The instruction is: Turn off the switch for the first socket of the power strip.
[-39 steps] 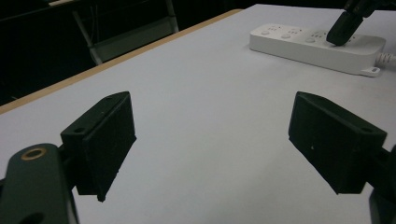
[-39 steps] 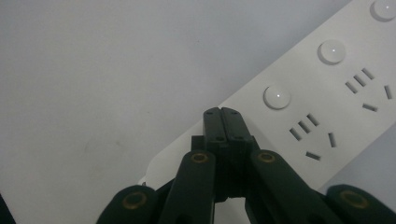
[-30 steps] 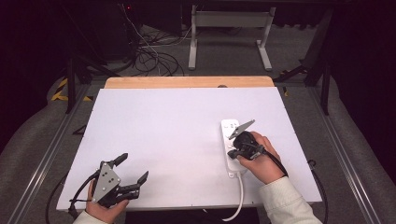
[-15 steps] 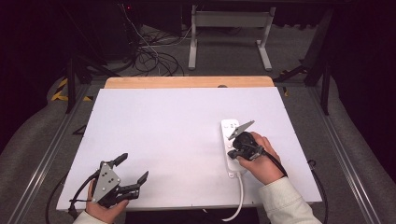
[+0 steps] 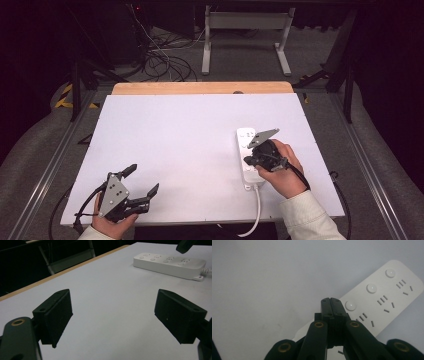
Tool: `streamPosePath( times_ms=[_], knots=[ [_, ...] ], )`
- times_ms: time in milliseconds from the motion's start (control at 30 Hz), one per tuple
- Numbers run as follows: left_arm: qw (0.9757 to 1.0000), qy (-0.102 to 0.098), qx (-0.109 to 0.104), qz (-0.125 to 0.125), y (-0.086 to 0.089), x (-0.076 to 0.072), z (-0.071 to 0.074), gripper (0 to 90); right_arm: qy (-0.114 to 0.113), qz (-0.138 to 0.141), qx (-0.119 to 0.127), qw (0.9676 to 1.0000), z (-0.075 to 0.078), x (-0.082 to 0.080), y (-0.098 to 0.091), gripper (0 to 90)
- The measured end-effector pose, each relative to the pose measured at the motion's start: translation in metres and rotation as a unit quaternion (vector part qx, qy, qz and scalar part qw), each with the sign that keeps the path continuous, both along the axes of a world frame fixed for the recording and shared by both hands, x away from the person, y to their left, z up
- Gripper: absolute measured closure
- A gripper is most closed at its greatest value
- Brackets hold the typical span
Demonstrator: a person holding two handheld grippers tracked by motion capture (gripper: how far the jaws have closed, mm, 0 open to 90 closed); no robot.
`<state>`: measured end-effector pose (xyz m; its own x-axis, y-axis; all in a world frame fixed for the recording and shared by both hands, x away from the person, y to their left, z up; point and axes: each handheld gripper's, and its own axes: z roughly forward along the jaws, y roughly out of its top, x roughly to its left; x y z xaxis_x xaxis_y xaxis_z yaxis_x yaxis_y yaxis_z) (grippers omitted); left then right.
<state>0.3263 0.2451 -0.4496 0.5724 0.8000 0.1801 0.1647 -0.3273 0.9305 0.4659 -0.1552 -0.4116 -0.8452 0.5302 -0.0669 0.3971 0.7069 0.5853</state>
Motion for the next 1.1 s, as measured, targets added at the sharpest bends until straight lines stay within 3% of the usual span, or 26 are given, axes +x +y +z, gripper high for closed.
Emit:
streamPosePath(
  times_ms=[467,800,867,1100],
  knots=[
    [1.0,-0.001,0.001,0.001,0.0,-0.001,0.0,14.9,-0.013,0.006,0.026,0.9996,0.009,-0.008,-0.003,90.0],
    [1.0,-0.002,0.001,0.001,0.0,0.0,0.0,14.9,-0.038,0.01,0.038,0.9985,0.018,-0.013,-0.003,90.0],
    [1.0,-0.002,0.001,0.001,0.0,0.0,0.0,14.9,-0.044,0.006,0.045,0.998,0.019,-0.015,-0.003,77.6],
    [1.0,-0.001,0.002,0.001,0.0,0.0,0.0,14.9,-0.067,0.007,0.057,0.9961,0.025,-0.02,0.002,58.1]
  ],
)
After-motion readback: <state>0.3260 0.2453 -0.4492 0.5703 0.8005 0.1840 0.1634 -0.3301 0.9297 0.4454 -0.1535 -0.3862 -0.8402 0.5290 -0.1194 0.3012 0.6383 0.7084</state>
